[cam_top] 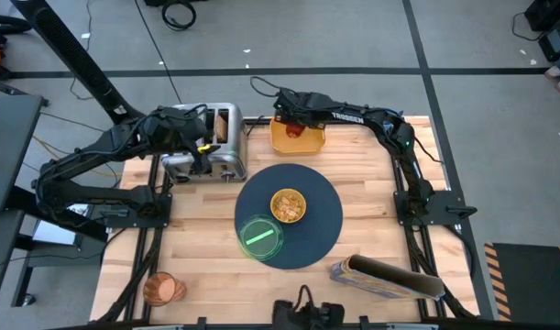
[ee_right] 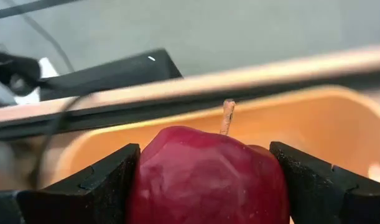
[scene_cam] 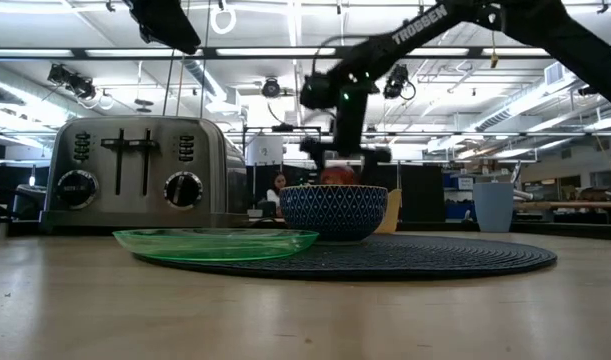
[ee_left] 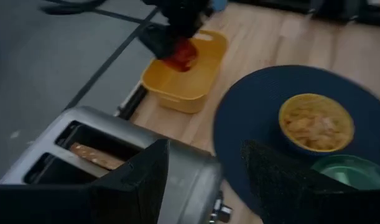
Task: Arrange a breakfast setting
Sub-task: Put the red apple on the table mat to the top left of the yellow bowl
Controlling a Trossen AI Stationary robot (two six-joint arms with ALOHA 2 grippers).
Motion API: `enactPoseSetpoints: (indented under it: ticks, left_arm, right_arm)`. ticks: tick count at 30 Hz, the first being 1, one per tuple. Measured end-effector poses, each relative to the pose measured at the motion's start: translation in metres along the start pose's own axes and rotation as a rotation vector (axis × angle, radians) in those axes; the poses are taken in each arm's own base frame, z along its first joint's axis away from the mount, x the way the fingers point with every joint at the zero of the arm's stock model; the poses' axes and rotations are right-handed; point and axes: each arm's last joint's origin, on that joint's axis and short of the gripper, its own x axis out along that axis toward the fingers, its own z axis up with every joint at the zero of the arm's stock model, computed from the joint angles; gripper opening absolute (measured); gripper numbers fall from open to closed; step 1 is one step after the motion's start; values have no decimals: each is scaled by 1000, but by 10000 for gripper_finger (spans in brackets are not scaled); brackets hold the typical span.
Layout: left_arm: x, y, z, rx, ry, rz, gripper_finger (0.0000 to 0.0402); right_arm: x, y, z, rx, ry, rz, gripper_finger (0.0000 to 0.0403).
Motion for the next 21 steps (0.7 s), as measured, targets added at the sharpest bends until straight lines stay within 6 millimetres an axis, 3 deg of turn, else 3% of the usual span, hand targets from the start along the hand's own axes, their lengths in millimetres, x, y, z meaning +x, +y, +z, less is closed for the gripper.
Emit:
enactPoseSetpoints:
  ticks: [6,13,17,21]
  left_arm:
    - [-20,11,-3,-49,-68,-79,208]
    - [-60,16,-14,-76,-192,-224,208]
    - [-65,13,-21,-71,-155,-305,208]
    - [-67,11,-24,-24,-152,-373,208]
  right_arm:
    - [-48,32,-16,-208,-137,161,333]
    - [-91,67,-67,-437,-252,388,332]
    - [-113,80,-95,-534,-302,499,332]
    - [-123,80,-123,-603,-293,503,332]
